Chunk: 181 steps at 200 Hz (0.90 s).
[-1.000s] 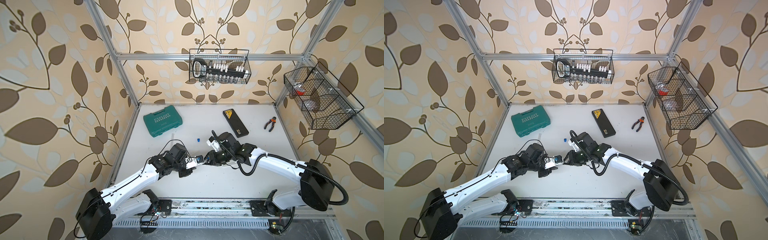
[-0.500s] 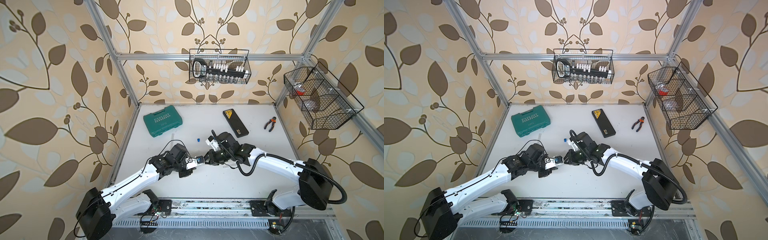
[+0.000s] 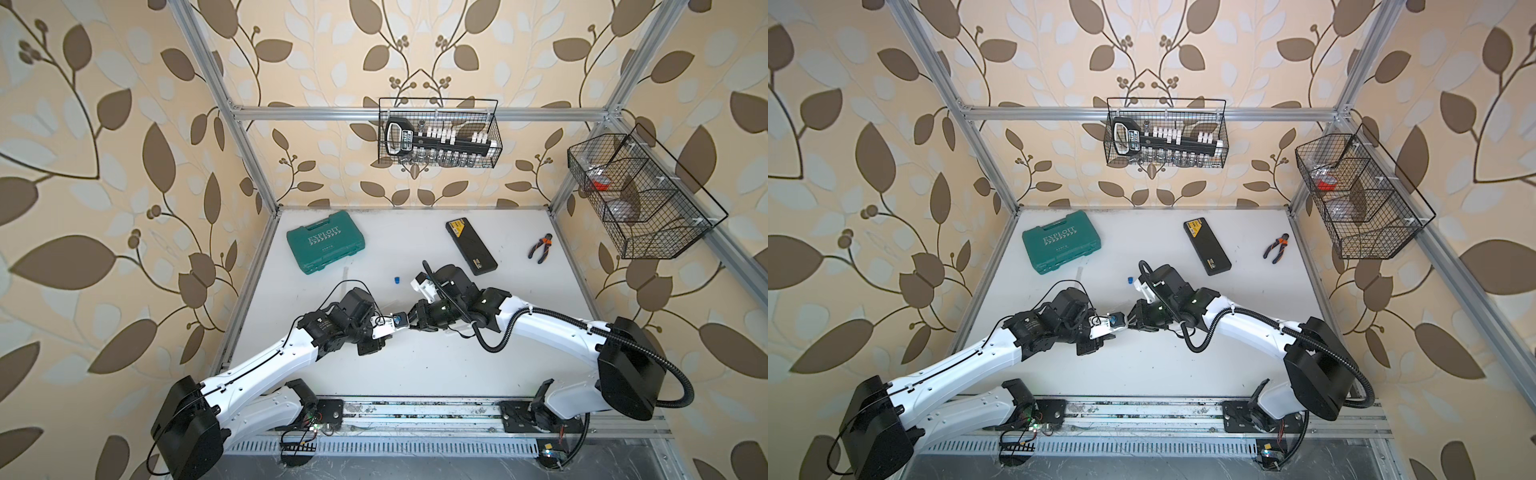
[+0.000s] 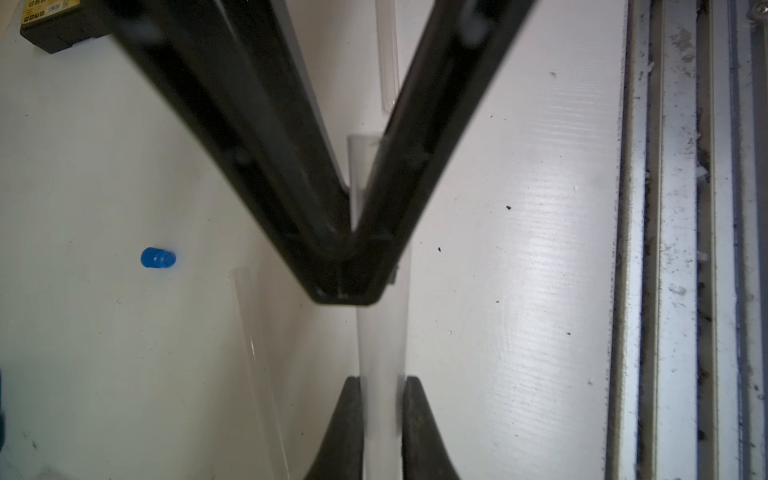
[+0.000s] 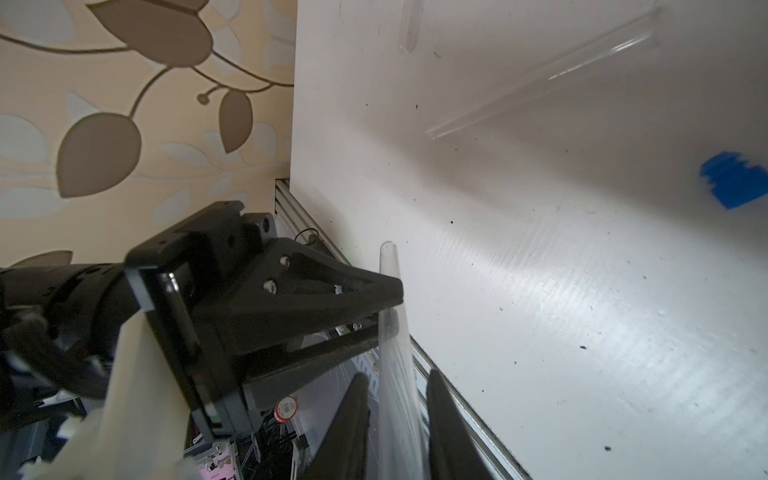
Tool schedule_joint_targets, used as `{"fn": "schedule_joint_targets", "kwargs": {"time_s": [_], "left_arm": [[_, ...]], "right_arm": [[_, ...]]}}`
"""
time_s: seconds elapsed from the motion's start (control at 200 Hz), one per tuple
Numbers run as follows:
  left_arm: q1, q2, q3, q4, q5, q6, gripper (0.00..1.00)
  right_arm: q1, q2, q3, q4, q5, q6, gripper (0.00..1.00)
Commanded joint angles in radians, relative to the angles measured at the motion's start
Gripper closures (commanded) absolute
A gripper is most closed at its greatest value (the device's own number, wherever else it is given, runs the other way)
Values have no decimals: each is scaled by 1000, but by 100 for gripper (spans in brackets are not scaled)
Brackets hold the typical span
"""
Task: Insert stoppers into test tubes
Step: Pick up the test tube at the center of the board.
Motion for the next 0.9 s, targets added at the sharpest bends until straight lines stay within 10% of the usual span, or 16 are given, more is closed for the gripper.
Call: {"fn": "schedule_joint_targets", "kwargs": {"time_s": [0.0,0.335,0.565,0.9], "left_arm": [[-10,-19,26,-8,-5,8,96],[-16,-30,30,-13,-20,4,93],[-15,-88,-7,24,-63,-22,52],[-15,-215,-99,109,45,-91,52]], "right_arm": [[11,12,-11,-6,-8,-9,80],[14,9,-15,-7,-9,-6,94],[12,-27,-18,0,-31,5,97],[-15,-119,-68,73,-115,70,97]]}}
